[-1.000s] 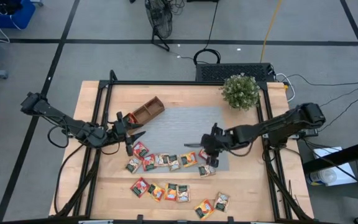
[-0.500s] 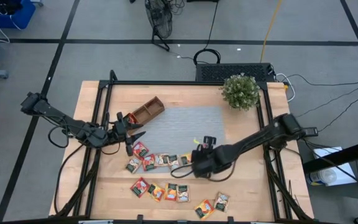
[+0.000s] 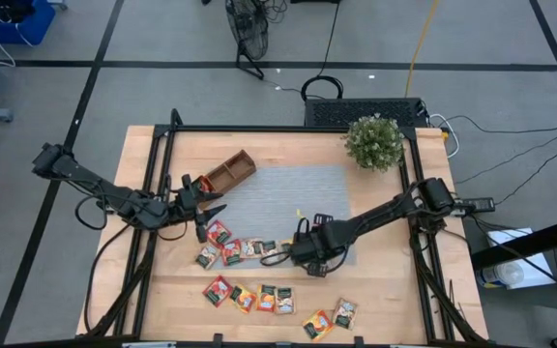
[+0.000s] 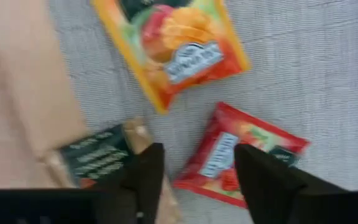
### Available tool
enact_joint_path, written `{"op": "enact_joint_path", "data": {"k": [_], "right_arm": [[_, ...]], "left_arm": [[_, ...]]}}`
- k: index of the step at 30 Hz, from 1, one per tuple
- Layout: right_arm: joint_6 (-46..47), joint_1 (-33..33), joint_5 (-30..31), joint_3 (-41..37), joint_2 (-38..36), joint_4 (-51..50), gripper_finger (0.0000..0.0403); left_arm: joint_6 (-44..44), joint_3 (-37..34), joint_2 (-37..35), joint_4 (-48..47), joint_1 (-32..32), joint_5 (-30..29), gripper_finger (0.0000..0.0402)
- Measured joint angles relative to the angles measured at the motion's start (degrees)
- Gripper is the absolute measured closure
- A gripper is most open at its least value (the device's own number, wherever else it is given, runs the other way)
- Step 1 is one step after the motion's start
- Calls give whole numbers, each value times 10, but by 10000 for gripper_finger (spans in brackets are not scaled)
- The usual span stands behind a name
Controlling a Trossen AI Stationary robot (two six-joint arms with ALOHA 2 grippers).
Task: Pick & Place Tea
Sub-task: Put the red tea bag into the left section of the wooden organizer
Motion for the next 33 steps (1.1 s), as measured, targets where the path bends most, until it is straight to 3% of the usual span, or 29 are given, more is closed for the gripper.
{"op": "enact_joint_path", "data": {"k": [6,22,27,33], "right_arm": [[17,-6,34,-10,0,1,165],[65,-12,32,-76,-3,58,180],[92,-12,29,-90,-3,61,209],[93,-14,-9,-111,-2,89,279]], "left_arm": [[-1,0,0,-8,0,0,256],[-2,0,0,-9,0,0,256],[-2,0,0,-9,0,0,256],[-2,0,0,-9,0,0,256]]}}
